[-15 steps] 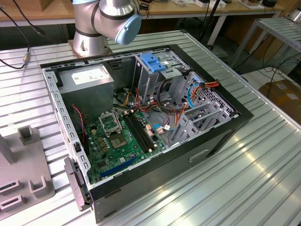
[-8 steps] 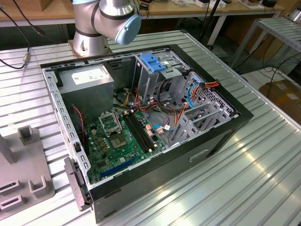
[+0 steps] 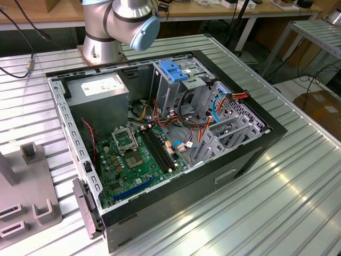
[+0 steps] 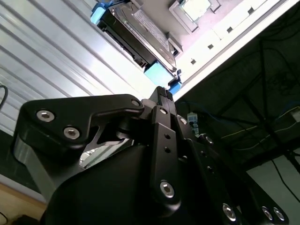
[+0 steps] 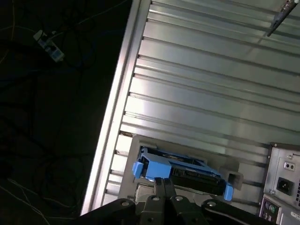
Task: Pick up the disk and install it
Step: 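Pick up the disk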
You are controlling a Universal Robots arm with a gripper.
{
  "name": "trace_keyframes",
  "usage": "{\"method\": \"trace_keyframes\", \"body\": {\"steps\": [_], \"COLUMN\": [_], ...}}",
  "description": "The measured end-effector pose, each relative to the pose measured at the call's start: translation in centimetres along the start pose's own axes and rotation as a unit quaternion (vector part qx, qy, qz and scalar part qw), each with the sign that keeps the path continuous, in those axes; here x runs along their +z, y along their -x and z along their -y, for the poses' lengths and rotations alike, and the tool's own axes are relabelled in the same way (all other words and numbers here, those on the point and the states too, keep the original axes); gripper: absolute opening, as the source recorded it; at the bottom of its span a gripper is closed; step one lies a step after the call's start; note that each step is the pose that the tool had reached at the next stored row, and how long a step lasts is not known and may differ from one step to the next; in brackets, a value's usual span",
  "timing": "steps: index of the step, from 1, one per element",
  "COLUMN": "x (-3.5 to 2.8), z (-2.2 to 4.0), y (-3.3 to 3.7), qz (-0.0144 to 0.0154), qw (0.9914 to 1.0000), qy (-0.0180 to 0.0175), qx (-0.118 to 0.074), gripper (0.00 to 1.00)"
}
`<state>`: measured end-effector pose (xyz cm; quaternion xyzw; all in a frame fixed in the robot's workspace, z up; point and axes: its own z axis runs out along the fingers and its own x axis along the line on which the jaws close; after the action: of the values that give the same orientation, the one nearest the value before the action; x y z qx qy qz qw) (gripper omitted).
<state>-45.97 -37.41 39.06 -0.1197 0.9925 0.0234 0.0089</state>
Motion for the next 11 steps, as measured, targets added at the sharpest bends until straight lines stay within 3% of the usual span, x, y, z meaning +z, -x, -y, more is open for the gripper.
{"method": "trace_keyframes", "body": {"steps": [7,9,11], "x": [0.00,0.00,0.00], "z": [0.00,0.00,0.00], "y": [0.00,0.00,0.00], "qz": [-0.0019,-0.0024,-0.0032], "qw": [0.99908,0.99853,0.99736], "qy": [0.0010,0.0013,0.0017], "qx": [-0.043,-0.054,-0.072], "gripper": [0.10,0.10,0.10]}}
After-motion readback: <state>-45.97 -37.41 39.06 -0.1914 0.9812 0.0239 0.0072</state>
